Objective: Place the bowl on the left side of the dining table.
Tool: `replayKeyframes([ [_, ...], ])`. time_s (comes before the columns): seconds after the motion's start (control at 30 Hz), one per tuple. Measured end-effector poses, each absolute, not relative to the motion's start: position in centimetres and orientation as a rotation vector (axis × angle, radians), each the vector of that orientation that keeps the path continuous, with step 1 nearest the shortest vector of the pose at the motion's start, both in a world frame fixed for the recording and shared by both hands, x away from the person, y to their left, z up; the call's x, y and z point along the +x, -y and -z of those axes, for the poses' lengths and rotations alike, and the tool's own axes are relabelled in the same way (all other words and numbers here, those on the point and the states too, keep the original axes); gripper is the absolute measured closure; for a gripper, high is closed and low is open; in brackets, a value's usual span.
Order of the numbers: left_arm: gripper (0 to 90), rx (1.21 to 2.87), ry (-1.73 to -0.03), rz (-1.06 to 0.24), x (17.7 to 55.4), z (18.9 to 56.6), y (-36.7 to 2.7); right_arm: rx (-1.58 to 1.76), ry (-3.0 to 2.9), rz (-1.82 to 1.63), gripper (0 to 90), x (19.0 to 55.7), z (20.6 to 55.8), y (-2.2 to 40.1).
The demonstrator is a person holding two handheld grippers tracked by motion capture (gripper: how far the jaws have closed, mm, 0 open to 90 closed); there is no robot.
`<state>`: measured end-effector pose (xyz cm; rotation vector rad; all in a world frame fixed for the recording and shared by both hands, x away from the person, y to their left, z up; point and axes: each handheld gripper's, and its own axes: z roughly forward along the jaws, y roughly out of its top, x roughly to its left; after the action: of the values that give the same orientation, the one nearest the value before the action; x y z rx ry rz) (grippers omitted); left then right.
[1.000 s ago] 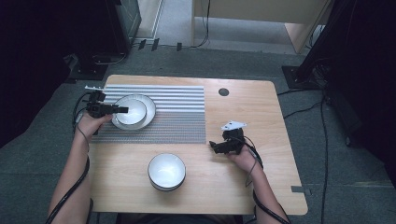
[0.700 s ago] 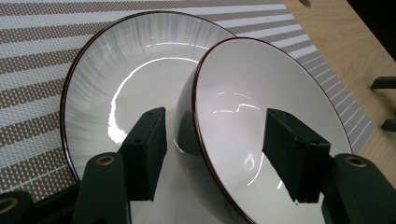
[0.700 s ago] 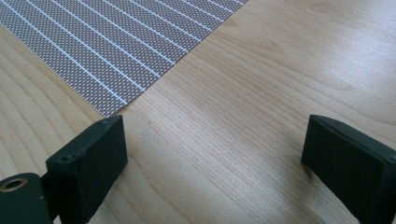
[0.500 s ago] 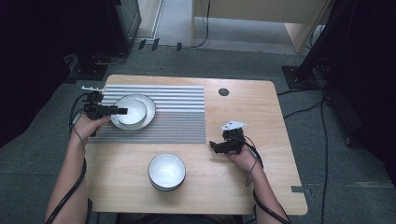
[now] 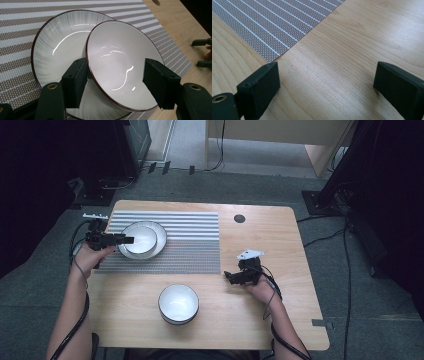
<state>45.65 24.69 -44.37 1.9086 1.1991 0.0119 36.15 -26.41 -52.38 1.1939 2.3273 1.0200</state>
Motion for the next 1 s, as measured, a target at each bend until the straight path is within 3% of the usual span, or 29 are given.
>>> replayKeyframes([
  [1.0,33.9,1.946,-1.144,0.026,43.3,43.7,-22.1,1.19,-2.33,-1.019,6.2,36.2,52.4,26.4],
])
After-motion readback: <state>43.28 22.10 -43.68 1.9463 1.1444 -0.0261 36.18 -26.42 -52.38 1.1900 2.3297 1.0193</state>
